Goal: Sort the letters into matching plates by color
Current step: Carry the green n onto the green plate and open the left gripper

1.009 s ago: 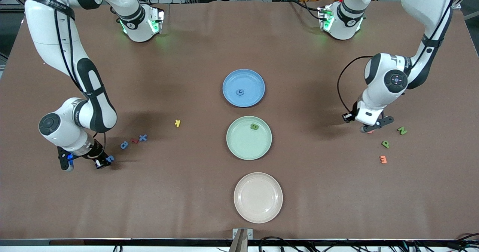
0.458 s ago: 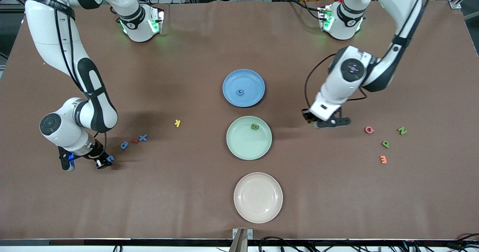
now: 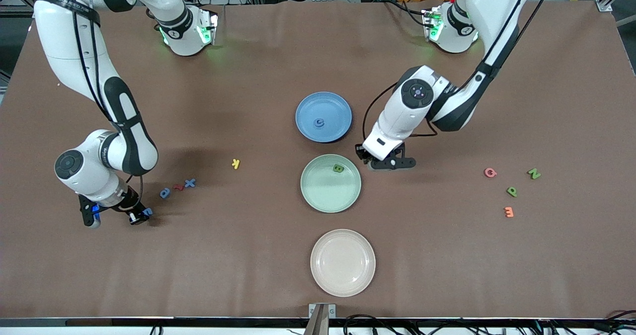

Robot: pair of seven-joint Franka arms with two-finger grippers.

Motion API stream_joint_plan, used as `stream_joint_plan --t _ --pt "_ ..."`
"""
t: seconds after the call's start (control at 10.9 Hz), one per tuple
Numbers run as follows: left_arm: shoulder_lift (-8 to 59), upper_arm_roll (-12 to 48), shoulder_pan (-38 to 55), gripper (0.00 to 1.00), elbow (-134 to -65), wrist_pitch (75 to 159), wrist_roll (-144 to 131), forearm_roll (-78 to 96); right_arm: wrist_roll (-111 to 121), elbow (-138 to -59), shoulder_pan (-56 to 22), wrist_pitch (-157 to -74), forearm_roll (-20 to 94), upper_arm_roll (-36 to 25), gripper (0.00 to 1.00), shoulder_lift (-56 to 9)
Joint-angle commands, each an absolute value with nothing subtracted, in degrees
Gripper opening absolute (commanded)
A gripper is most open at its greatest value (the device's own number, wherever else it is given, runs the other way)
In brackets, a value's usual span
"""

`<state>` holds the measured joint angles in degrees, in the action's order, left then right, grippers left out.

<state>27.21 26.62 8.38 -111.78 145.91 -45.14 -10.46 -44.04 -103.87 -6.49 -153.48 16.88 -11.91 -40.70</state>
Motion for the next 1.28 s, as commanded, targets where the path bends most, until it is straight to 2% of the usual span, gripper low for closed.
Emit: stream_joint_plan --t 0.0,0.18,0.55,0.64,0.73,1.19 --pt "36.4 26.0 11.2 0.00 -101.4 144.8 -45.7 -12.9 -43.1 -105.6 -6.7 -154.0 18.2 -10.5 0.32 -40.4" --pt "39.7 24.4 13.8 0.00 -97.6 144.8 -46.0 -15.2 -41.1 -105.6 -6.7 -154.0 18.0 -10.0 0.31 -40.4" --pt "40.3 19.8 18.8 0.00 -96.9 144.8 -46.1 -15.1 -37.2 -105.5 -6.6 -154.0 18.0 -10.0 0.31 -40.4" --pt "40.3 19.8 18.5 0.40 -96.9 144.8 -45.8 -15.1 -35.5 -105.5 -6.6 -154.0 17.9 -10.0 0.31 -40.3" --pt "40.2 19.7 18.1 0.99 -96.9 144.8 -45.3 -15.5 -32.8 -105.5 -6.7 -154.0 17.9 -10.0 0.31 -40.3" --pt "36.0 19.4 14.9 1.00 -96.8 142.1 -42.4 -15.8 -29.4 -105.0 -6.8 -153.9 17.5 -9.7 0.32 -40.3"
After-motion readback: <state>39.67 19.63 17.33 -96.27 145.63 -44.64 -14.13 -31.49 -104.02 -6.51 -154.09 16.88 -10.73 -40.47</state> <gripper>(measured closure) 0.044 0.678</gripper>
